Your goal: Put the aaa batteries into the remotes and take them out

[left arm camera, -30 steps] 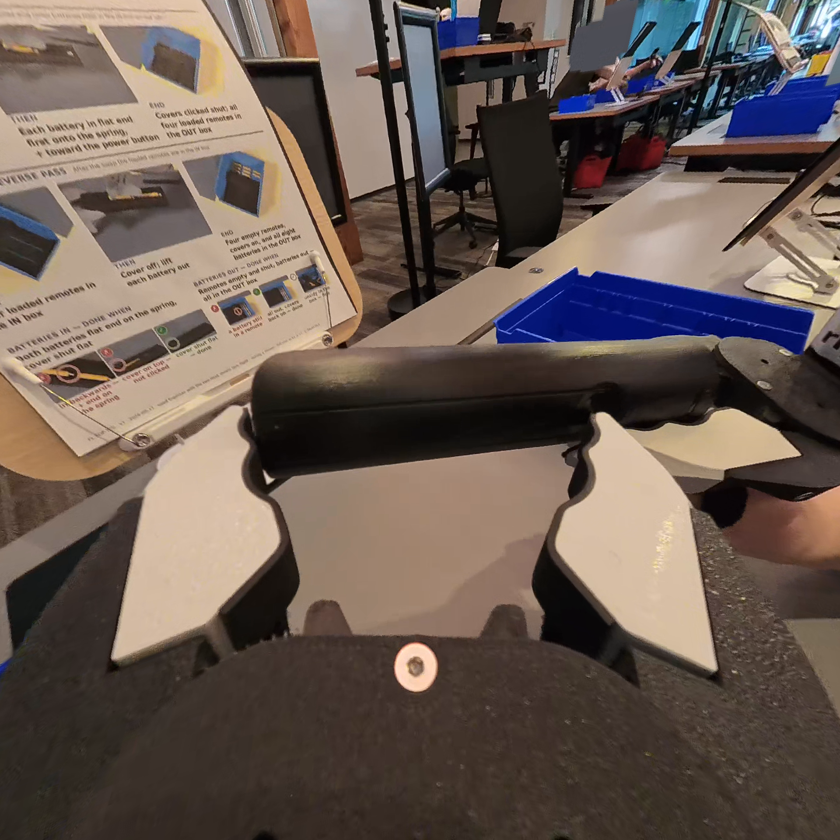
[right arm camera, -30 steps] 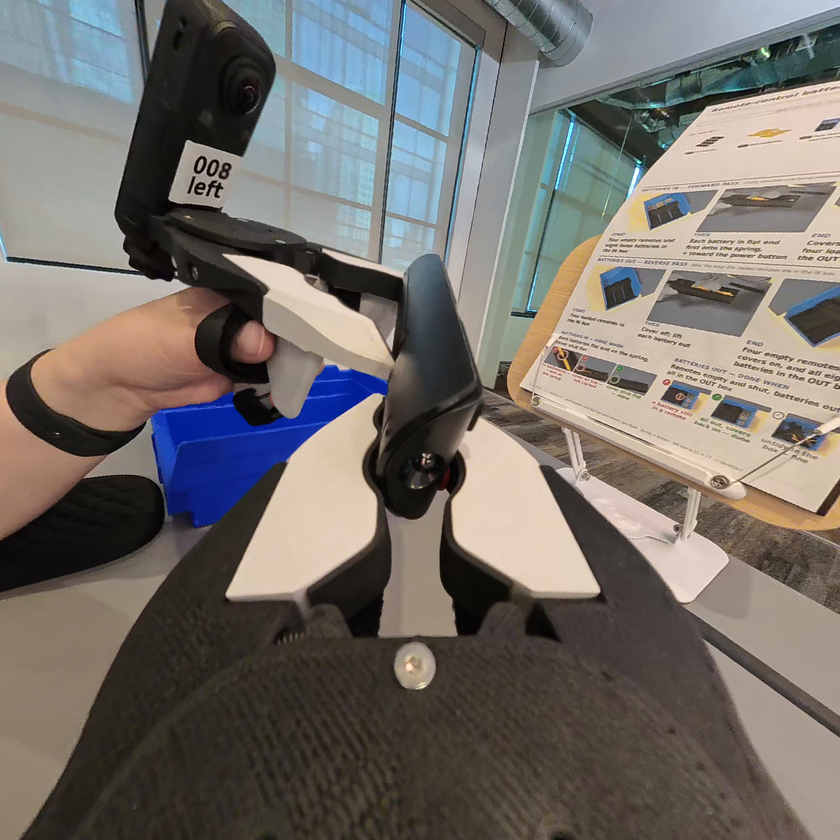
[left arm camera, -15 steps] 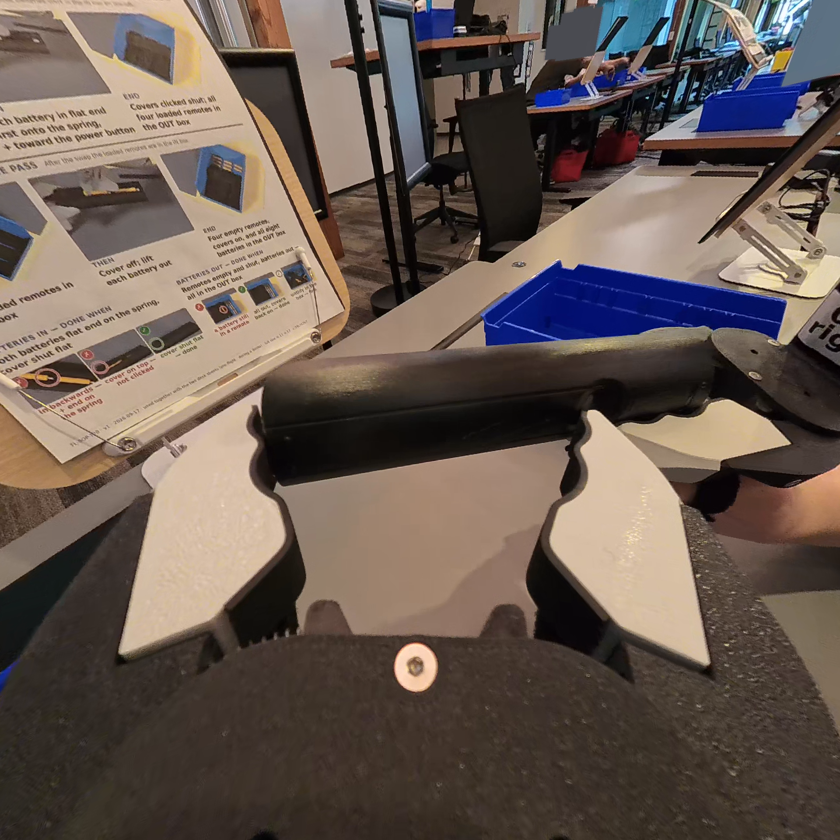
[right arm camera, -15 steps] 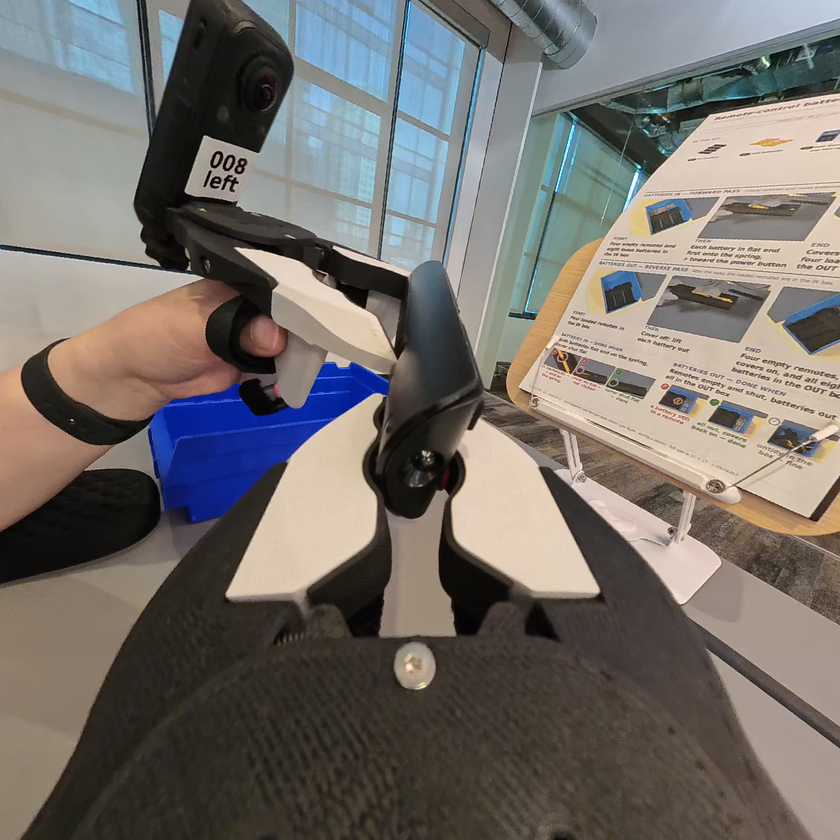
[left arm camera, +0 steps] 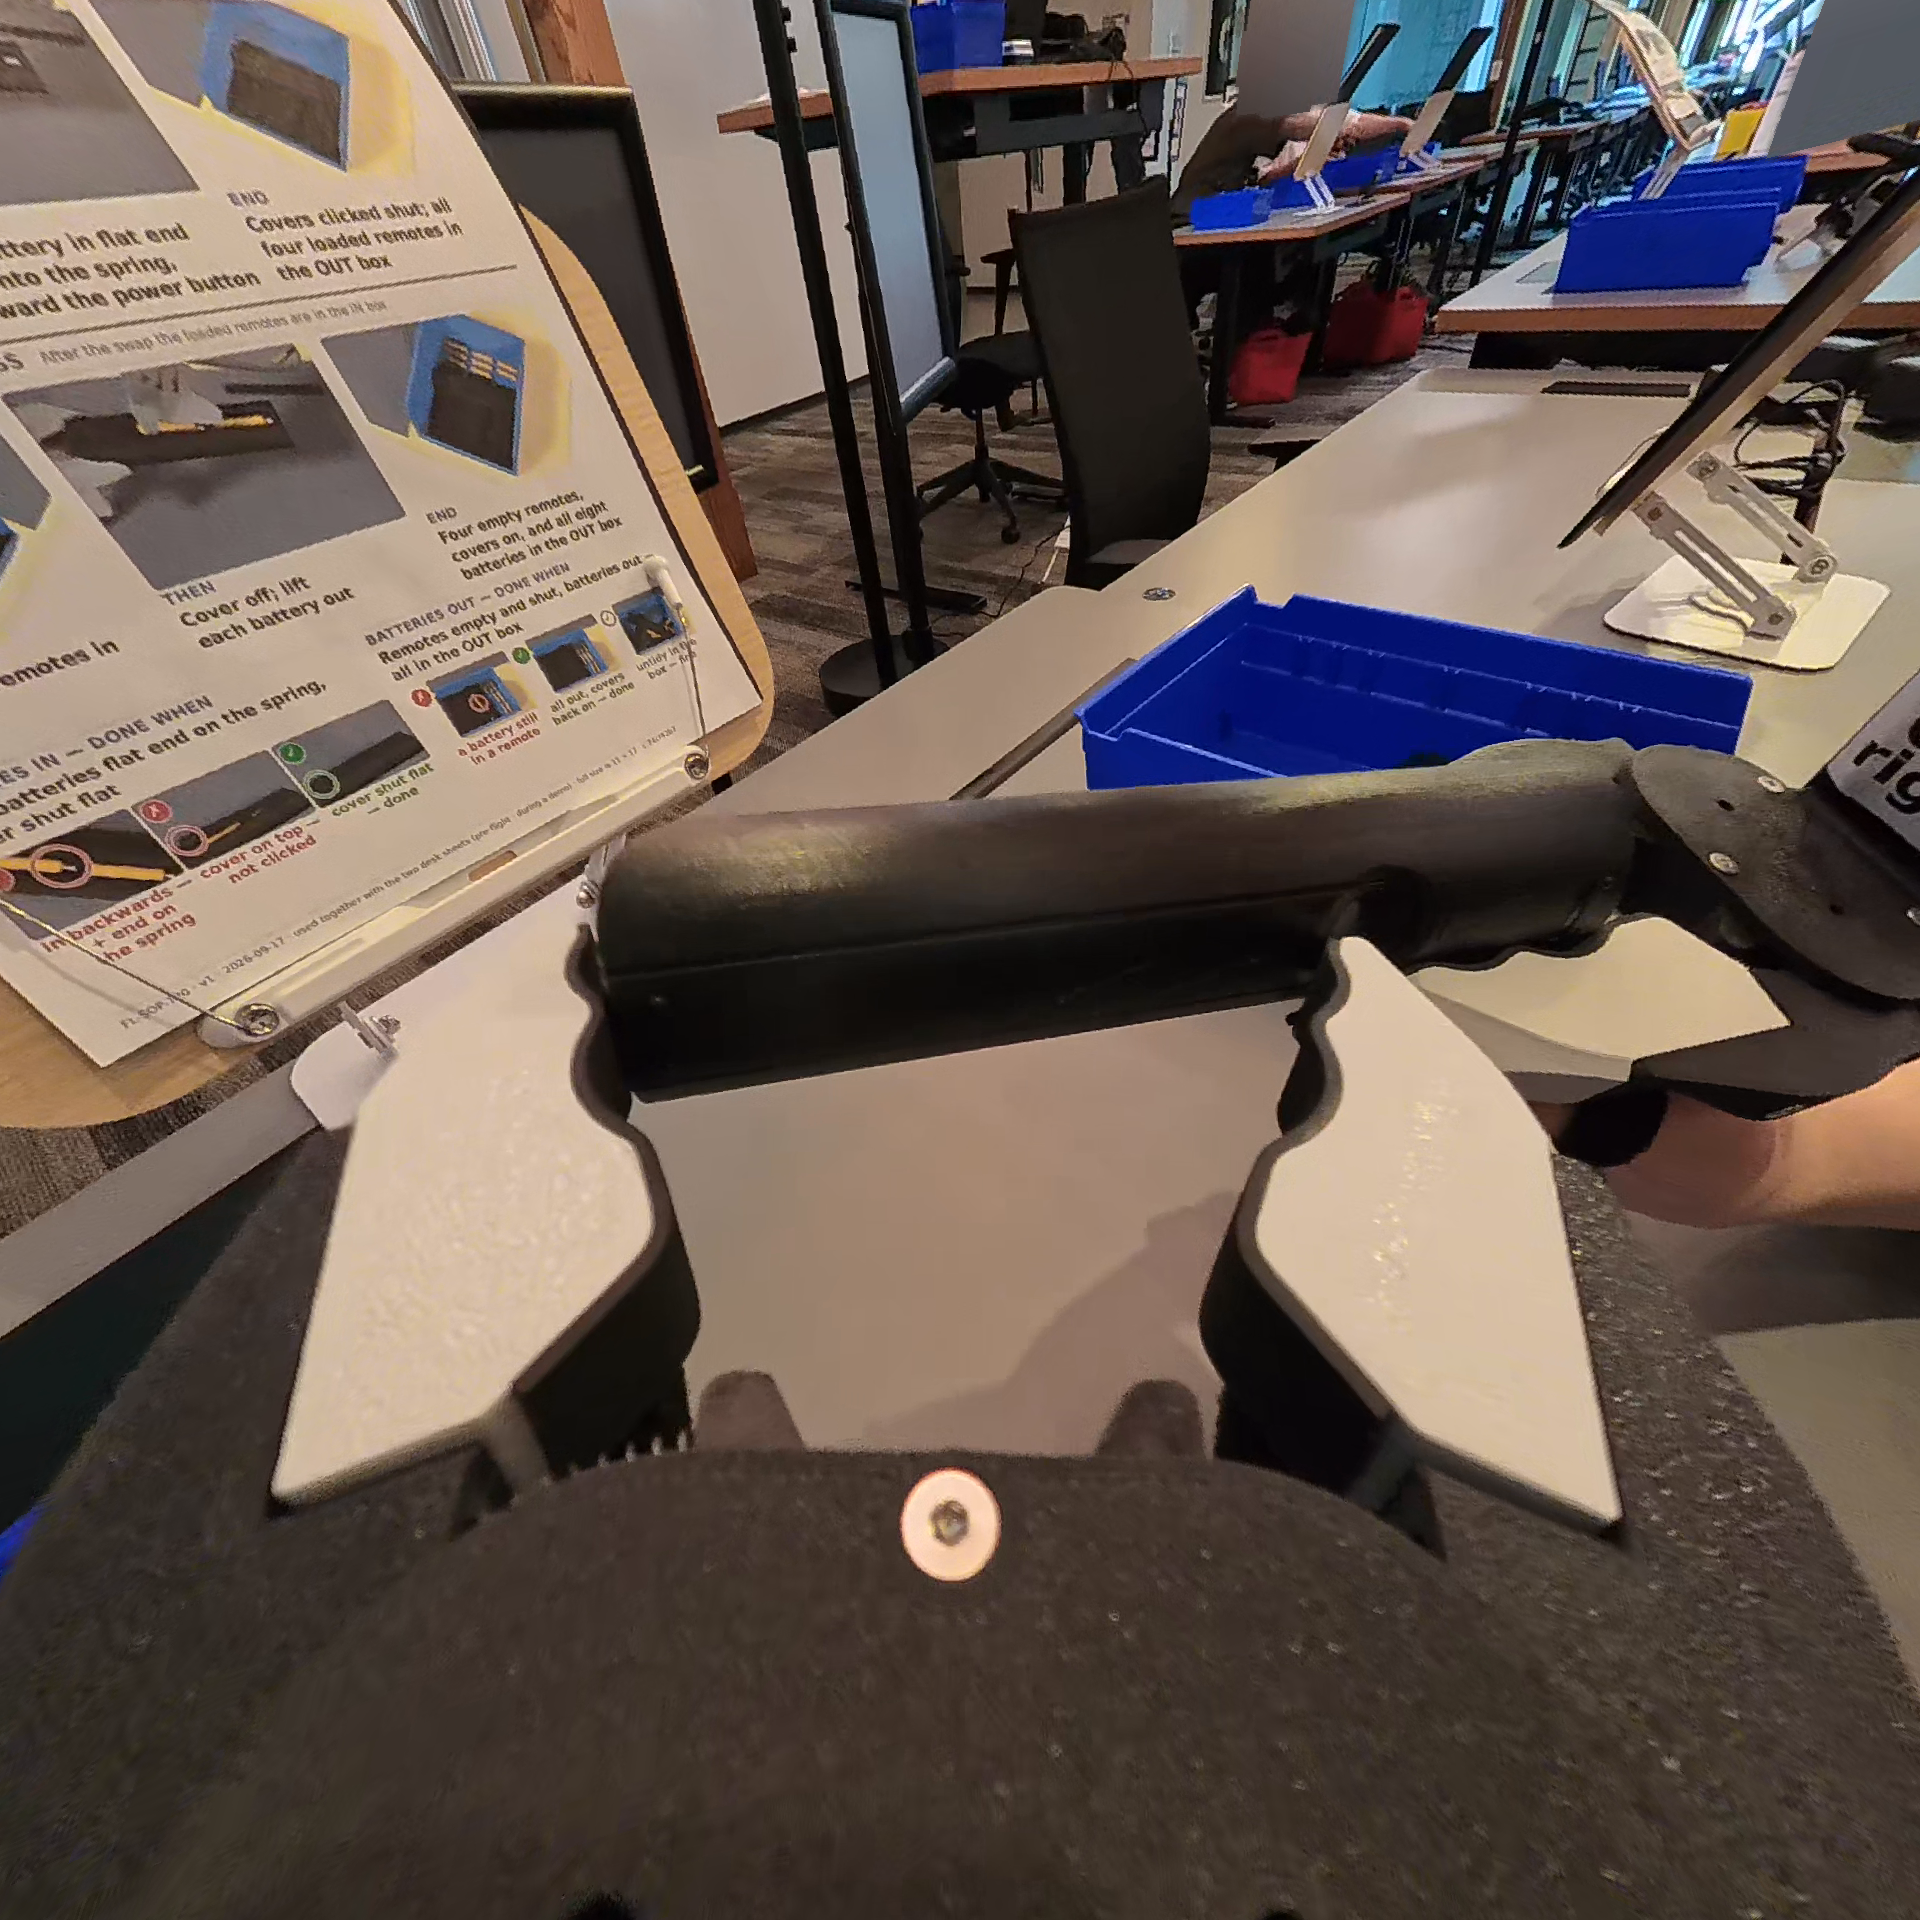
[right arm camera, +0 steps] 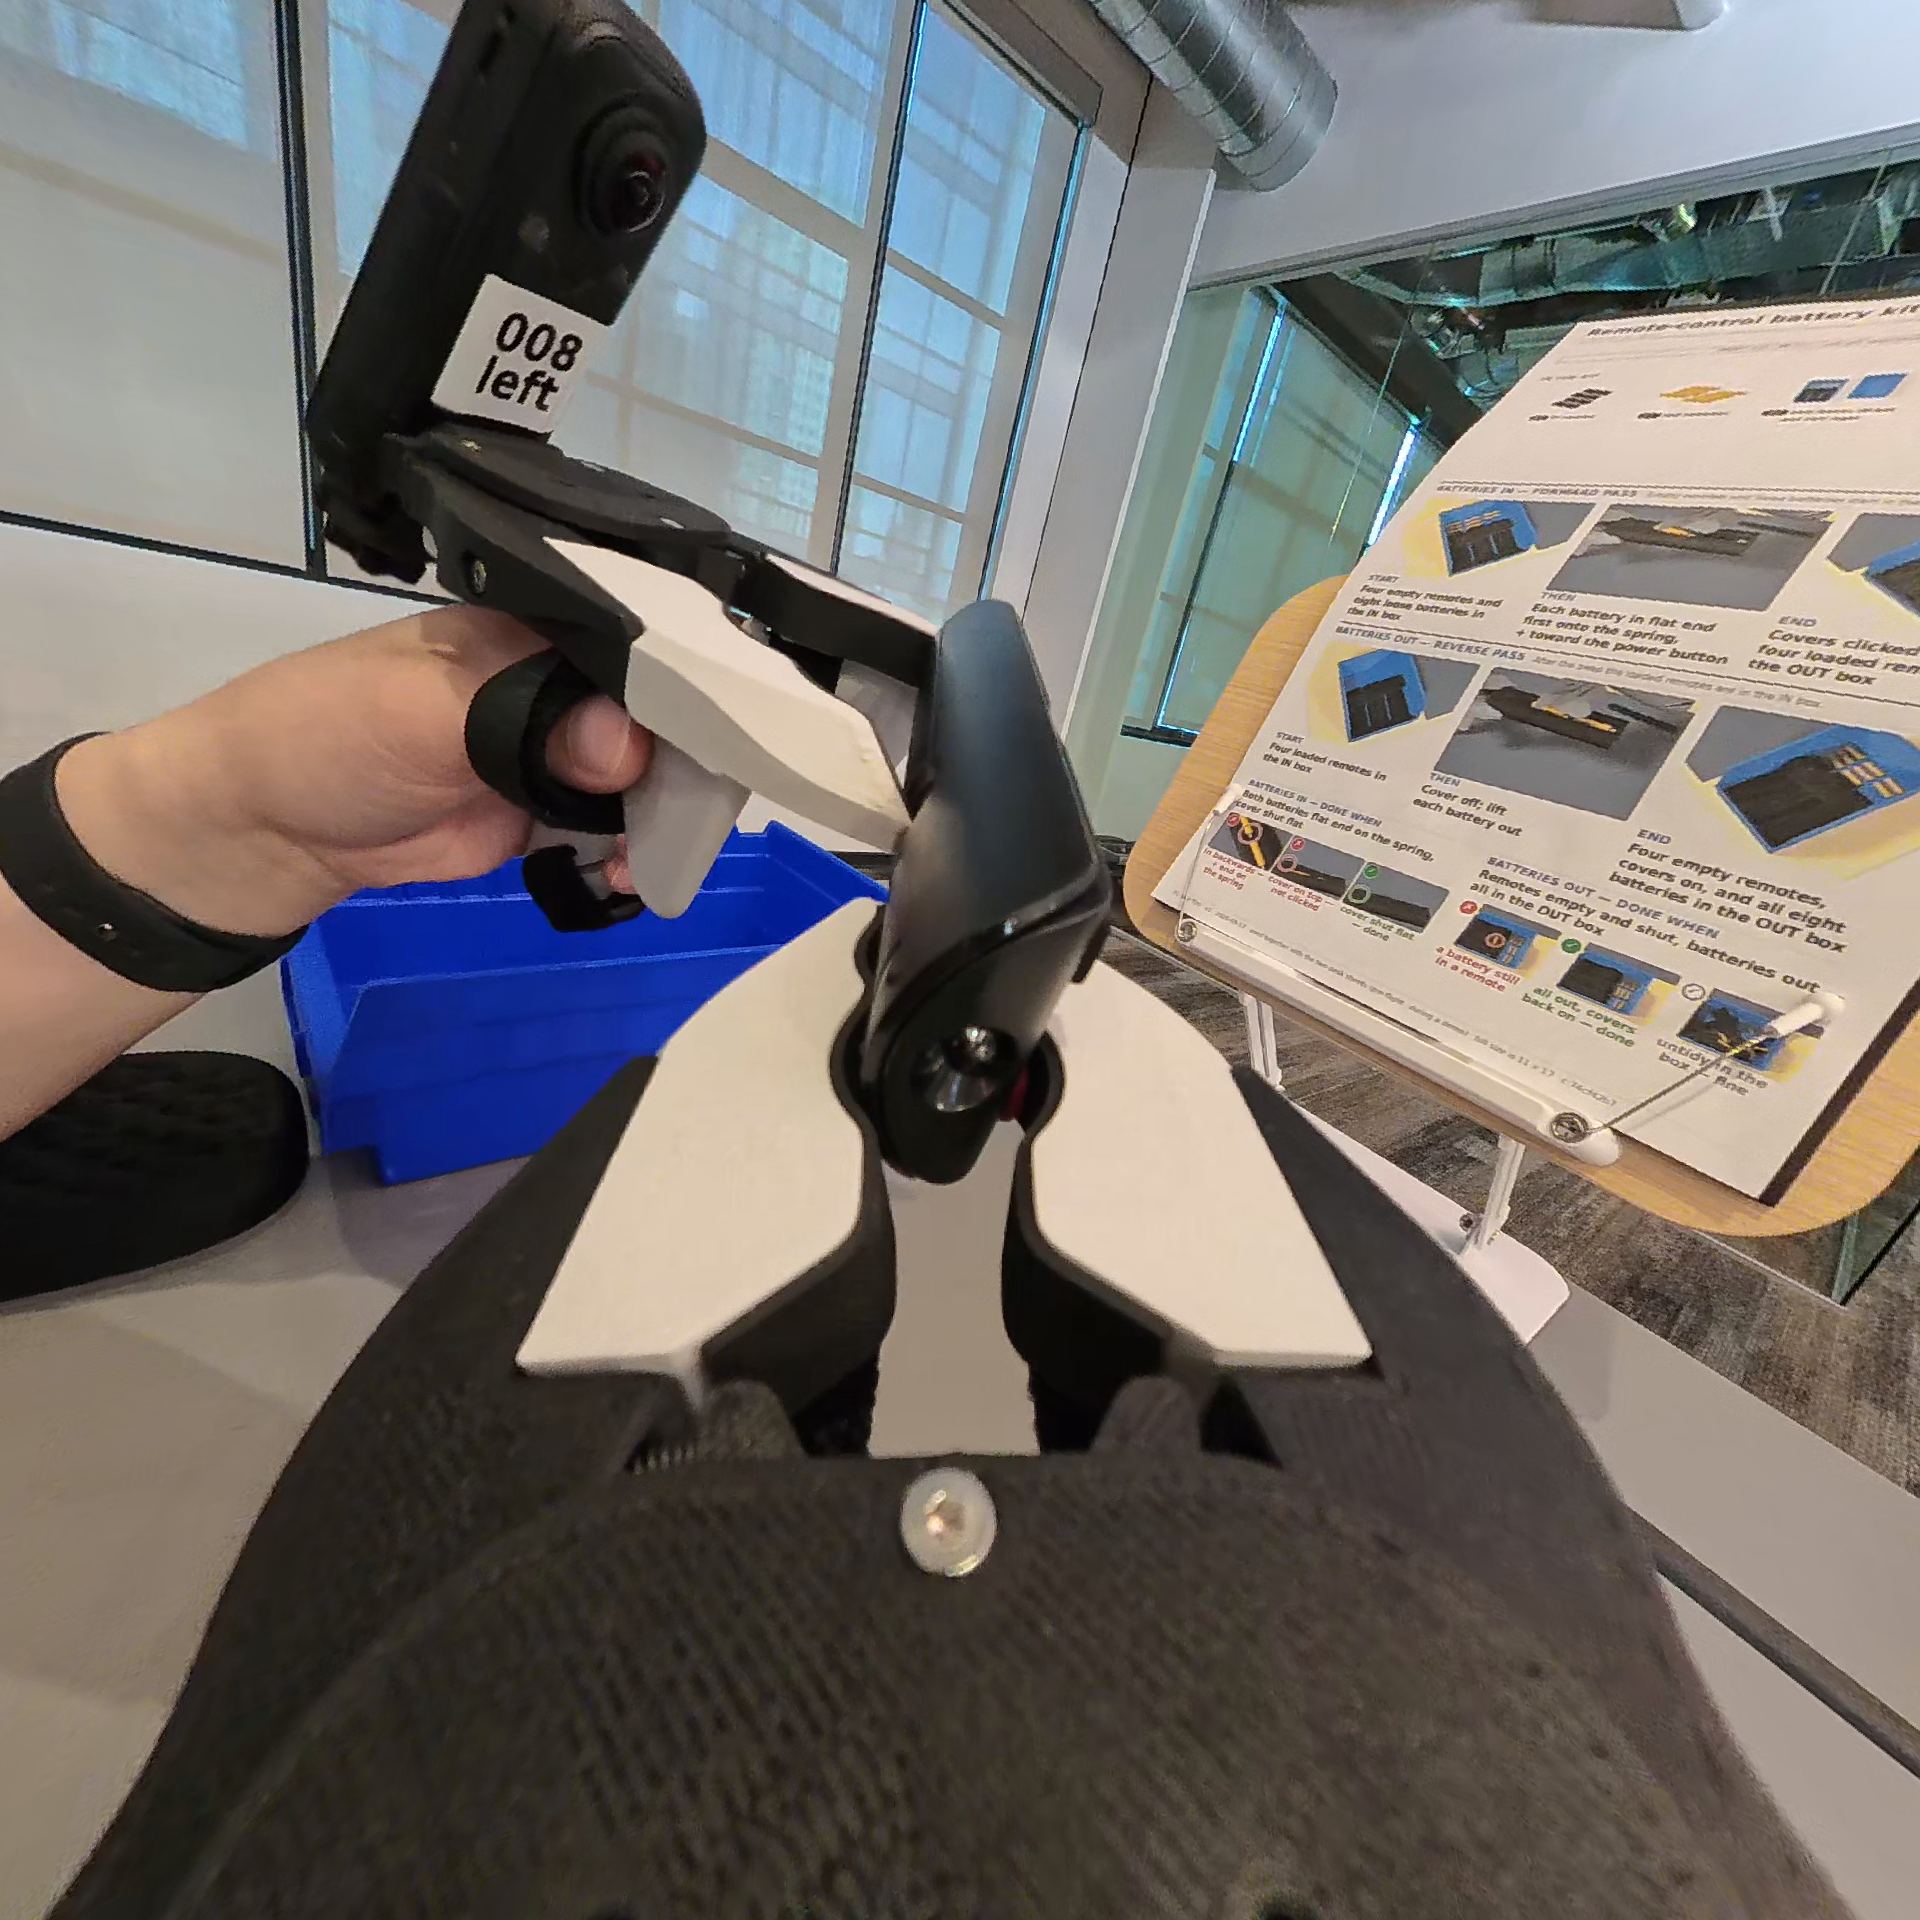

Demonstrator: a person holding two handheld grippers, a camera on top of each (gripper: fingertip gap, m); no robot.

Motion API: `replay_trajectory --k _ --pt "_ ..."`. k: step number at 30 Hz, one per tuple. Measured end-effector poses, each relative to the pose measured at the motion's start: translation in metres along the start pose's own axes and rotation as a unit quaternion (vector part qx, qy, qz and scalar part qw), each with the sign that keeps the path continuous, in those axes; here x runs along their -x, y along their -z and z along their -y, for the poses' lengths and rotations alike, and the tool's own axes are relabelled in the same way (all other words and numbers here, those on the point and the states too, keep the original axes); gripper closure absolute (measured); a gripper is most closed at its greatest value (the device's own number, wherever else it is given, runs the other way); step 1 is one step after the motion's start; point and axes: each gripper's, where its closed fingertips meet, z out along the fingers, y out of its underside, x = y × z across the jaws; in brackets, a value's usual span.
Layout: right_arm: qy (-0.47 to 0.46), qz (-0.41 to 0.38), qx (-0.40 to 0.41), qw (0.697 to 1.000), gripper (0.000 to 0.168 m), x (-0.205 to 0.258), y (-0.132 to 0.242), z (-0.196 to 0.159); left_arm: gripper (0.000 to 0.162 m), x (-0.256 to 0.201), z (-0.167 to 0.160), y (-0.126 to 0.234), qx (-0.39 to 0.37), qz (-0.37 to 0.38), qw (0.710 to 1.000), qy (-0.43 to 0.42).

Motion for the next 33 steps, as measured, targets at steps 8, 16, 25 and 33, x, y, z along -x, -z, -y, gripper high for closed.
replay_trajectory --k 8,16,25,33 --pt "0.008 -0.002 0.003 1.0 0.149 0.0 0.0 -0.001 0.039 0.0 -0.001 -0.001 0.002 -0.007 1.0 0.002" --pt "0.011 -0.004 0.004 1.0 0.15 0.0 0.0 -0.002 0.039 0.0 -0.002 -0.001 0.004 -0.009 1.0 0.005" --pt "-0.002 0.003 -0.012 1.0 0.149 0.0 0.003 0.003 0.059 -0.002 0.002 0.008 0.003 -0.037 0.999 0.013" --pt "-0.046 0.033 -0.024 0.998 0.148 -0.001 0.001 0.011 0.071 -0.001 0.014 0.015 -0.045 -0.049 0.998 0.021"
